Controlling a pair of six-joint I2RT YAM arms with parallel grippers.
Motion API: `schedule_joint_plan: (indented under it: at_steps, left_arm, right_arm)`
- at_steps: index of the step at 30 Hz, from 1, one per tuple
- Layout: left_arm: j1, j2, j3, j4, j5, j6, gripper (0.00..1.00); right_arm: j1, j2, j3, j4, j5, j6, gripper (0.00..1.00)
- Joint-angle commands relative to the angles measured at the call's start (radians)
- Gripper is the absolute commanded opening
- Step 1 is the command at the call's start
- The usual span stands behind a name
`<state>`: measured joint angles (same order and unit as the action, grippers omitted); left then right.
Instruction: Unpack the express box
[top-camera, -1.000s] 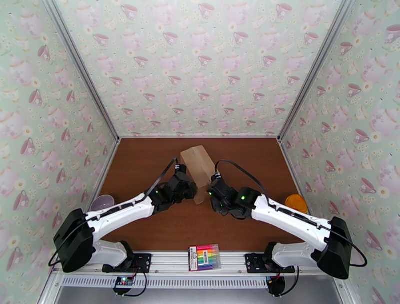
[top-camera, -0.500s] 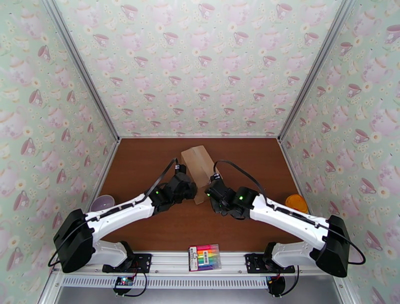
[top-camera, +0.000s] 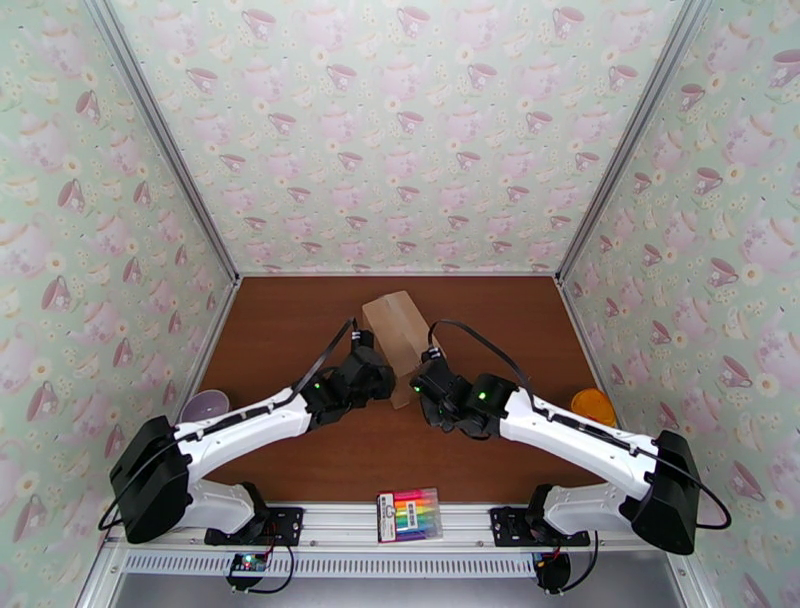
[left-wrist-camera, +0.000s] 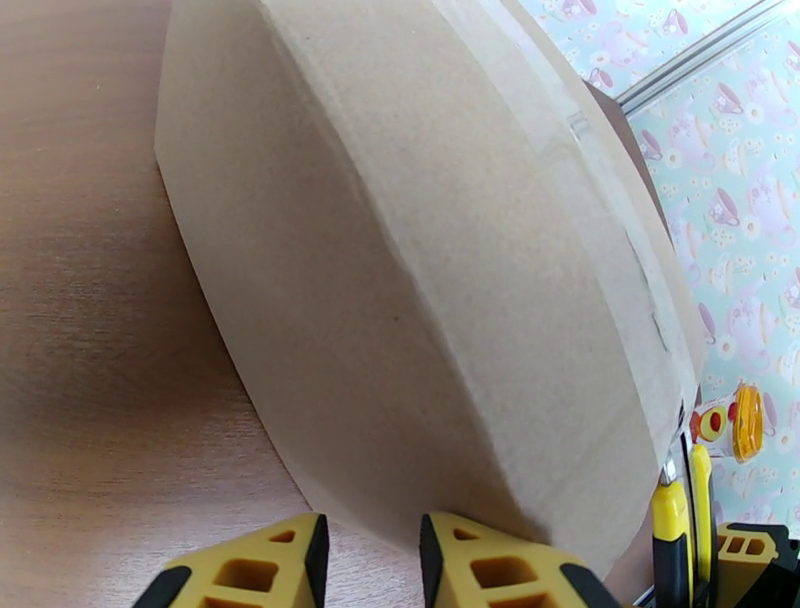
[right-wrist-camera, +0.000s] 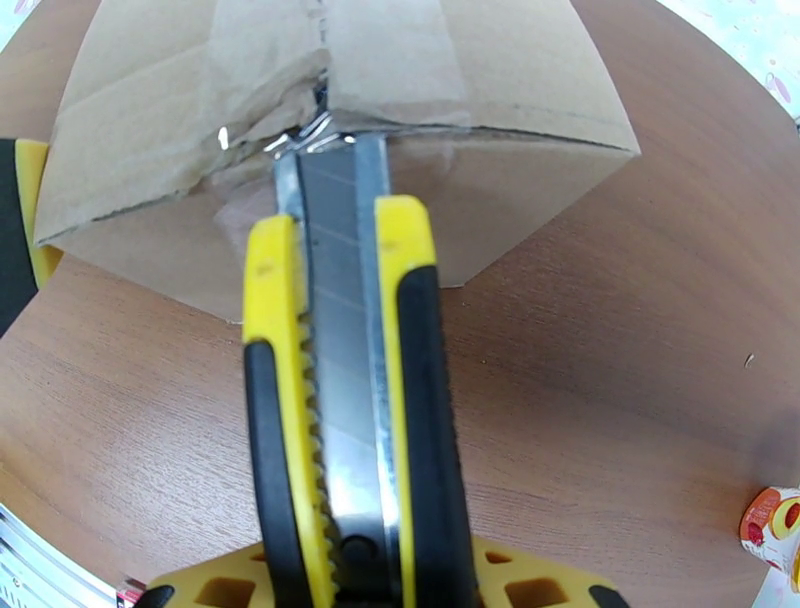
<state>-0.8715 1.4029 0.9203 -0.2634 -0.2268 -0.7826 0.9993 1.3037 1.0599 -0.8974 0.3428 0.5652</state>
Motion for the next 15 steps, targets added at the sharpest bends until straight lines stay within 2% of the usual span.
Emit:
schedule_joint_plan:
  at_steps: [1, 15]
  left_arm:
    - [-0.032, 0.019, 0.064, 0.141, 0.051, -0.001, 0.34]
    - [-0.032, 0.018, 0.071, 0.135, 0.022, 0.002, 0.34]
  right_arm:
    - [0.066, 0.018, 0.053, 0.118, -0.110, -0.056, 0.00]
    - [0.091, 0.027, 0.048, 0.088, -0.067, -0.052, 0.00]
